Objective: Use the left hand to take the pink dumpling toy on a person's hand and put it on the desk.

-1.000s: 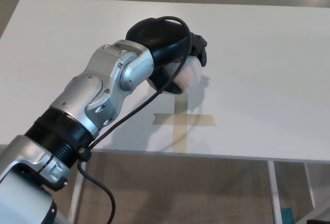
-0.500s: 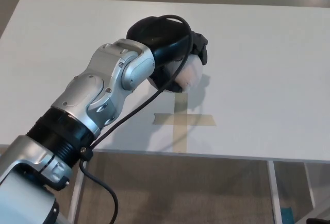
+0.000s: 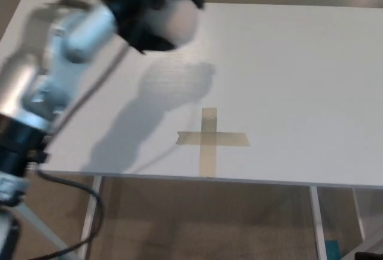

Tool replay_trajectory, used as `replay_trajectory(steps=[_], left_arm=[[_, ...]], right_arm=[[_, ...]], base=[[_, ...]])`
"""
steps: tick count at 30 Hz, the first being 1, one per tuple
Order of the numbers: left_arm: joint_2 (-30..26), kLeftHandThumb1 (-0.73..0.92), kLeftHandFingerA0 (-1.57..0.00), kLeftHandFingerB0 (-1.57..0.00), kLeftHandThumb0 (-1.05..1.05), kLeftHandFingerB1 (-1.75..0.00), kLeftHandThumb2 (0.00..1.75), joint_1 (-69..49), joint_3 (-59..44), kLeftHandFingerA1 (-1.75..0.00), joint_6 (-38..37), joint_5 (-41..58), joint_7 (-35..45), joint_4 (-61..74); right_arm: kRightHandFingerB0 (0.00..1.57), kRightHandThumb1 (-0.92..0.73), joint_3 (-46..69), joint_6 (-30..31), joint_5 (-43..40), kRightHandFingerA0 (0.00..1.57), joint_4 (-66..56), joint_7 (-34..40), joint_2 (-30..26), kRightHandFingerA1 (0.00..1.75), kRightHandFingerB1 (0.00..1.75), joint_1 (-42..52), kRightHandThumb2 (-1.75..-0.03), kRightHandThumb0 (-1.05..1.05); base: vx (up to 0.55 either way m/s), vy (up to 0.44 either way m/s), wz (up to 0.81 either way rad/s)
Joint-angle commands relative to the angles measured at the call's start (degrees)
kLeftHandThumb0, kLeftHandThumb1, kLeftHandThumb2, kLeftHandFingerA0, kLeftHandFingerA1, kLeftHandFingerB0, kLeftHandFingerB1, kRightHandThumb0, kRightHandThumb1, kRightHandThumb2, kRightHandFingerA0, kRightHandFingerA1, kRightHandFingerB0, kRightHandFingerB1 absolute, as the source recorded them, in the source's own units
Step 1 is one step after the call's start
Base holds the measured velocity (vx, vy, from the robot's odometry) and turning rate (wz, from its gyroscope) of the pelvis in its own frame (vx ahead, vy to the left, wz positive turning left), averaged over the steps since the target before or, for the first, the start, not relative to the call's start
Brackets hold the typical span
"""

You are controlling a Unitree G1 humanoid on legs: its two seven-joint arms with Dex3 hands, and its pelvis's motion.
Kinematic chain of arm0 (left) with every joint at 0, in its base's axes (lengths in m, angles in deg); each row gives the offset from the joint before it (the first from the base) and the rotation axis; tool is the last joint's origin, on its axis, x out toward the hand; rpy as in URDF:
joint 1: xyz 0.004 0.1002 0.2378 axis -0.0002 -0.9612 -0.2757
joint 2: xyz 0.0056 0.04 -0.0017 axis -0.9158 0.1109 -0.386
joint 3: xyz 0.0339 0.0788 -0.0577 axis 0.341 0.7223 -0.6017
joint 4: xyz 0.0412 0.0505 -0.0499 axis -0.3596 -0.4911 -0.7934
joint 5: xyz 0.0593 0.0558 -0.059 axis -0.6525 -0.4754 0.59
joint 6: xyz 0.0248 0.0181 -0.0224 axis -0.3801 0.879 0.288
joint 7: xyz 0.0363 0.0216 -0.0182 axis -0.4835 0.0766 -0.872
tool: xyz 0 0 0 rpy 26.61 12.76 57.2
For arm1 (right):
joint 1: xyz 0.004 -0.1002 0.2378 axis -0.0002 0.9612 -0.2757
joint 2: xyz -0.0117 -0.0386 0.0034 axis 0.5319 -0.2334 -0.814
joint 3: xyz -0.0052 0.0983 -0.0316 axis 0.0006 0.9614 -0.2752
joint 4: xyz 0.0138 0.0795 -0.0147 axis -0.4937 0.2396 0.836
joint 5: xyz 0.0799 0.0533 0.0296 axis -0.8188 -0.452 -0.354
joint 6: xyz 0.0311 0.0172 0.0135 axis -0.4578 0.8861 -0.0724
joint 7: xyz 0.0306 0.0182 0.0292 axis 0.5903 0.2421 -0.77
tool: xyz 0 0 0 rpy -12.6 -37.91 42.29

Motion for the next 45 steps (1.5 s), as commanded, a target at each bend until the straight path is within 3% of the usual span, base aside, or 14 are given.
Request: replay_trajectory(steps=[1,6,8,9,13,16,18,20,33,40,42,43,44,45], left_arm=[[-3.54,0.72,-0.75,-0.83,-0.31,-0.56,0.64,-2.98,-2.88,-1.49,-3.73,2.92,0.47,-0.36],[-7.12,0.72,-0.75,-0.86,-0.3,-0.61,0.64,-5.77,-4.66,-1.47,-6.53,3.46,-0.09,-4.09],[-7.96,0.62,-0.82,-0.83,-0.34,-0.81,0.91,-6.98,-4.77,-1.21,-7.03,3.29,-0.33,-5.7],[-8.59,0.72,-0.7,-0.73,-0.26,-1.0,0.64,-8.24,-4.5,-1.49,-7.42,2.5,-1.16,-7.25],[-9.06,0.72,-0.69,-0.71,-0.26,-1.02,0.64,-8.92,-4.09,-1.5,-9.0,1.57,-2.8,-9.59],[-8.49,0.73,-0.68,-0.86,-0.23,-0.61,0.63,-10.26,-3.38,-1.51,-9.83,0.65,-5.46,-13.92],[-7.85,0.73,-0.68,-0.86,-0.23,-0.61,0.63,-10.59,-3.01,-1.51,-9.75,0.46,-6.45,-16.22],[-7.07,0.75,-0.69,-0.68,-0.24,-0.45,0.62,-10.8,-1.96,-1.49,-8.56,-0.38,-6.88,-18.29],[-2.03,0.74,-0.74,-0.66,-0.26,-0.45,0.64,-14.28,1.87,-1.37,-7.38,-1.94,-9.55,-19.86],[0.17,0.74,-0.95,-0.66,-0.23,-0.45,0.62,-15.65,2.02,-0.9,-8.83,-0.16,-9.02,-18.2],[0.53,0.66,-0.89,-0.5,-0.31,-0.37,0.6,-16.23,1.49,-0.61,-9.25,0.6,-9.29,-17.79],[0.34,0.35,-0.01,0.0,-0.32,-0.48,0.91,-17.05,1.5,-0.48,-8.81,0.67,-8.31,-16.36],[0.25,0.35,-0.01,0.0,-0.32,-0.48,0.91,-17.23,1.55,-0.48,-8.63,0.59,-7.99,-15.98],[-0.15,0.43,0.0,0.0,-0.71,-0.17,0.83,-17.57,1.63,-0.11,-7.39,0.58,-6.21,-14.98]], right_arm=[[0.49,-0.74,-0.18,0.35,-0.04,0.57,0.29,-0.38,-0.5,0.43,0.4,1.03,-0.62,-0.27],[0.5,-0.73,-0.4,0.31,0.07,0.58,0.29,-0.15,-0.47,0.43,0.4,0.58,-0.62,-0.27],[0.5,-0.73,-0.34,0.41,-0.05,0.58,0.3,-0.16,-0.47,0.43,0.4,0.56,-0.62,-0.27],[0.5,-0.73,-0.33,0.4,-0.08,0.58,0.31,-0.21,-0.47,0.43,0.4,0.65,-0.61,-0.27],[0.5,-0.73,-0.27,0.4,-0.17,0.58,0.31,-0.24,-0.37,0.44,0.4,0.68,-0.61,-0.27],[0.49,-0.73,-0.42,0.41,-0.05,0.59,0.32,-0.21,-0.22,0.44,0.4,0.65,-0.61,-0.27],[0.49,-0.73,-0.47,0.48,0.0,0.59,0.34,-0.14,-0.2,0.44,0.4,0.57,-0.61,-0.27],[0.49,-0.73,-0.51,0.42,0.0,0.59,0.33,-0.17,-0.18,0.44,0.4,0.58,-0.61,-0.27],[0.49,-0.73,-0.24,0.39,-0.37,0.59,0.23,-0.52,-0.11,0.44,0.4,0.48,-0.61,-0.27],[0.49,-0.73,-0.24,0.62,-0.29,0.59,0.23,-0.34,-0.22,0.44,0.4,0.07,-0.61,-0.27],[0.49,-0.74,-0.13,0.66,-0.4,0.59,0.27,-0.33,-0.19,0.44,0.4,0.03,-0.61,-0.27],[0.49,-0.74,-0.03,0.69,-0.49,0.58,0.38,-0.42,-0.16,0.43,0.4,-0.03,-0.62,-0.27],[0.49,-0.74,-0.01,0.69,-0.5,0.58,0.4,-0.45,-0.16,0.43,0.4,-0.04,-0.62,-0.27],[0.49,-0.74,-0.02,0.76,-0.49,0.58,0.39,-0.44,-0.17,0.43,0.4,-0.06,-0.62,-0.27]], base=[[0.0,0.0,0.0],[0.0,0.0,0.0],[0.0,0.0,0.0],[0.0,0.0,0.0],[0.0,0.0,0.0],[0.0,0.0,0.0],[0.0,0.0,0.0],[0.0,0.0,0.0],[0.0,0.0,0.0],[0.0,0.0,0.0],[0.0,0.0,0.0],[0.0,0.0,0.0],[0.0,0.0,0.0],[0.0,0.0,0.0]])
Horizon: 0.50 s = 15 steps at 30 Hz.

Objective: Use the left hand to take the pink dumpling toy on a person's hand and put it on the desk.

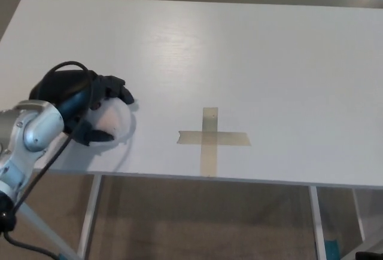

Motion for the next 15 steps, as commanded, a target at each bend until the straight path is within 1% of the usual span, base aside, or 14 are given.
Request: replay_trajectory(steps=[1,2,4,5,10,11,15], left_arm=[[-0.23,0.43,0.0,0.0,-0.71,-0.17,0.83,-2.59,0.02,-0.11,0.93,1.18,2.5,3.03],[-0.19,0.45,0.0,0.0,-0.79,-0.1,0.85,-2.57,-0.12,0.0,2.28,1.39,3.76,3.71],[-0.12,0.45,0.0,0.0,-0.79,-0.1,0.85,-2.56,-0.25,0.0,3.21,1.54,4.57,4.22],[-0.2,0.54,0.0,0.0,-0.91,-0.15,0.59,-2.47,-0.53,0.0,4.78,1.86,6.18,5.32],[-0.78,0.52,0.0,0.0,-0.92,-0.12,0.61,-1.8,-1.5,0.0,7.19,2.61,9.05,6.93],[-0.93,0.5,0.0,0.0,-0.93,-0.11,0.65,-1.71,-1.71,0.0,7.16,2.74,9.17,7.0],[-2.4,0.49,0.0,0.0,-0.93,-0.11,0.65,-0.86,-3.41,0.0,7.34,3.98,10.64,7.92]], right_arm=[[0.49,-0.74,0.24,0.71,-0.45,0.58,0.36,-0.25,0.04,0.43,0.4,0.24,-0.62,-0.27],[0.49,-0.74,0.26,0.71,-0.46,0.58,0.35,-0.19,0.03,0.43,0.4,0.22,-0.62,-0.27],[0.49,-0.74,0.27,0.69,-0.47,0.58,0.34,-0.15,0.03,0.43,0.4,0.22,-0.62,-0.27],[0.49,-0.74,0.31,0.7,-0.5,0.58,0.36,-0.25,-0.03,0.43,0.4,0.29,-0.62,-0.27],[0.48,-0.74,0.42,0.64,-0.61,0.58,0.36,-0.58,-0.03,0.44,0.4,0.35,-0.62,-0.27],[0.48,-0.74,0.5,0.61,-0.69,0.58,0.36,-0.63,-0.04,0.44,0.4,0.3,-0.62,-0.27],[0.48,-0.74,0.21,0.7,-0.34,0.58,0.25,-0.57,-0.06,0.43,0.4,0.35,-0.62,-0.27]], base=[[0.0,0.0,0.0],[0.0,0.0,0.0],[0.0,0.0,0.0],[0.0,0.0,0.0],[0.0,0.0,0.0],[0.0,0.0,0.0],[0.0,0.0,0.0]])
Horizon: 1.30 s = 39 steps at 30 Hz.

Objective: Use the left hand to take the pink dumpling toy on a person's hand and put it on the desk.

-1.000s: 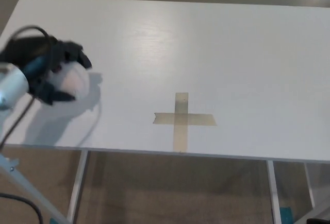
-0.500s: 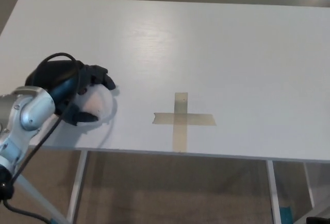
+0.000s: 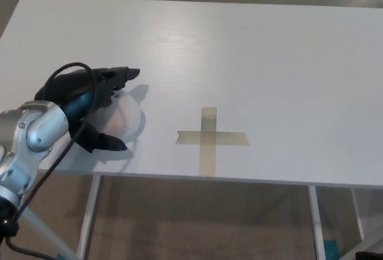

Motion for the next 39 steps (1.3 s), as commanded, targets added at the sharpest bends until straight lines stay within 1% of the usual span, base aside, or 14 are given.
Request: replay_trajectory(steps=[1,16,20,21,24,25,26,27,28,29,30,34,35,39], left_arm=[[-2.33,0.49,0.0,0.0,-0.93,-0.11,0.65,0.82,-2.32,0.0,2.31,2.89,4.39,1.48],[-11.62,0.48,0.0,0.0,-0.99,-0.07,0.69,-5.21,-28.47,0.0,-0.29,22.6,10.8,37.42],[-11.21,0.47,0.0,0.0,-1.0,-0.08,0.69,-12.6,-36.49,0.0,-3.64,27.11,11.24,46.74],[-10.66,0.39,0.0,0.0,-0.78,-0.03,0.87,-17.34,-40.45,0.0,-5.71,29.46,12.16,50.65],[-7.26,0.44,0.0,-0.08,-0.78,-0.13,0.87,-29.55,-47.32,0.0,-9.14,35.19,14.62,58.1],[-5.59,0.13,-0.02,0.0,-0.36,-0.45,0.82,-34.02,-48.57,-0.5,-9.5,38.18,15.86,59.62],[-3.58,0.13,-0.02,0.0,-0.36,-0.45,0.82,-39.49,-50.11,-0.5,-9.89,41.88,17.36,61.48],[-2.37,0.48,-0.25,-0.29,-0.74,-0.31,0.56,-42.79,-51.04,-0.34,-9.45,43.87,18.23,62.73],[-2.37,0.48,-0.25,-0.29,-0.74,-0.31,0.56,-42.79,-51.04,-0.34,-9.45,43.87,18.23,62.73],[-0.62,0.4,-0.38,-0.31,-0.69,-0.42,0.78,-47.94,-52.12,-0.49,-8.92,46.71,19.42,64.38],[1.2,0.44,-0.61,-0.5,-0.64,-0.38,0.55,-53.82,-52.91,-0.46,-9.08,49.72,21.06,65.36],[3.48,0.46,-0.75,-0.62,-0.61,-0.44,0.54,-62.99,-52.71,-0.52,-9.4,54.07,24.8,64.04],[4.05,0.41,-0.82,-0.63,-0.66,-0.56,0.77,-65.22,-52.23,-0.67,-9.63,54.18,25.72,62.81],[5.47,0.42,-0.82,-0.63,-0.63,-0.57,0.78,-73.72,-51.04,-0.68,-11.2,52.42,28.49,57.98]], right_arm=[[0.48,-0.74,-0.07,0.59,-0.21,0.58,0.23,-0.46,-0.06,0.43,0.4,0.42,-0.62,-0.27],[0.49,-0.74,-0.55,0.47,0.12,0.58,0.36,-0.73,-0.45,0.43,0.4,1.04,-0.62,-0.28],[0.5,-0.73,-0.8,0.4,0.37,0.58,0.39,-0.82,-0.63,0.44,0.4,1.57,-0.61,-0.27],[0.5,-0.73,-0.85,0.31,0.4,0.58,0.37,-0.61,-0.56,0.44,0.4,1.67,-0.61,-0.27],[0.51,-0.73,-0.96,0.45,0.5,0.59,0.52,-0.56,-0.73,0.44,0.41,1.82,-0.61,-0.27],[0.5,-0.74,-1.11,0.46,0.63,0.58,0.57,-0.5,-0.68,0.43,0.41,2.13,-0.62,-0.27],[0.5,-0.74,-1.3,0.47,0.79,0.58,0.61,-0.43,-0.61,0.43,0.41,2.52,-0.62,-0.27],[0.51,-0.74,-1.43,0.44,0.9,0.58,0.65,-0.38,-0.43,0.43,0.41,2.81,-0.62,-0.27],[0.51,-0.74,-1.43,0.44,0.9,0.58,0.65,-0.38,-0.43,0.43,0.41,2.81,-0.62,-0.27],[0.51,-0.74,-1.53,0.33,0.94,0.58,0.7,-0.35,-0.18,0.43,0.41,3.27,-0.62,-0.27],[0.52,-0.73,-1.6,0.06,0.95,0.58,0.7,-0.44,-0.05,0.43,0.41,3.75,-0.62,-0.27],[0.52,-0.74,-1.6,-0.28,0.81,0.59,0.64,-0.65,0.16,0.44,0.41,4.15,-0.62,-0.27],[0.52,-0.74,-1.53,-0.27,0.71,0.59,0.66,-0.65,0.21,0.44,0.41,4.25,-0.62,-0.27],[0.52,-0.74,-1.98,-0.19,0.98,0.59,0.8,-0.62,0.52,0.44,0.41,5.28,-0.62,-0.27]], base=[[0.0,0.0,0.0],[0.0,0.0,0.0],[0.0,0.0,0.0],[0.0,0.0,0.0],[0.0,0.0,0.0],[0.0,0.0,0.0],[0.0,0.0,0.0],[0.0,0.0,0.0],[0.0,0.0,0.0],[0.0,0.0,0.0],[0.0,0.0,0.0],[0.0,0.0,0.0],[0.0,0.0,0.0],[0.0,0.0,0.0]])
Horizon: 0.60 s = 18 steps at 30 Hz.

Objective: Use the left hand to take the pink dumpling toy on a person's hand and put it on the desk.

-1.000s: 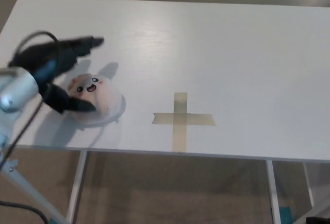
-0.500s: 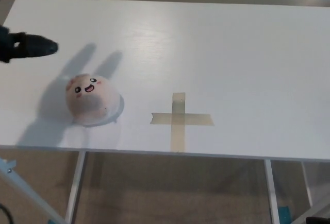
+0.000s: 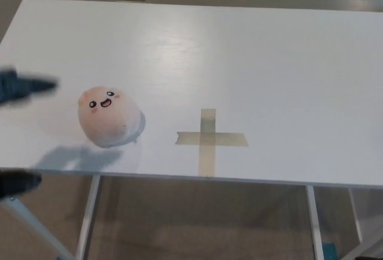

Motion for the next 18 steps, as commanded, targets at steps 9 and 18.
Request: replay_trajectory(steps=[9,18], left_arm=[[4.93,0.64,-0.82,-0.71,-0.58,-0.49,0.59,-32.4,2.78,-0.58,-12.02,4.7,10.74,-17.99],[0.34,0.75,-0.8,-0.66,-0.68,-0.45,0.63,-19.61,17.9,-0.52,-4.8,-14.75,1.03,-40.22]], right_arm=[[0.52,-0.73,-1.94,-0.82,1.59,0.59,1.34,0.09,1.28,0.44,0.41,7.35,-0.62,-0.27],[0.54,-0.73,-2.56,-1.08,1.62,0.6,1.48,0.83,1.77,0.44,0.42,9.79,-0.62,-0.28]], base=[[0.0,0.0,0.0],[0.0,0.0,0.0]])
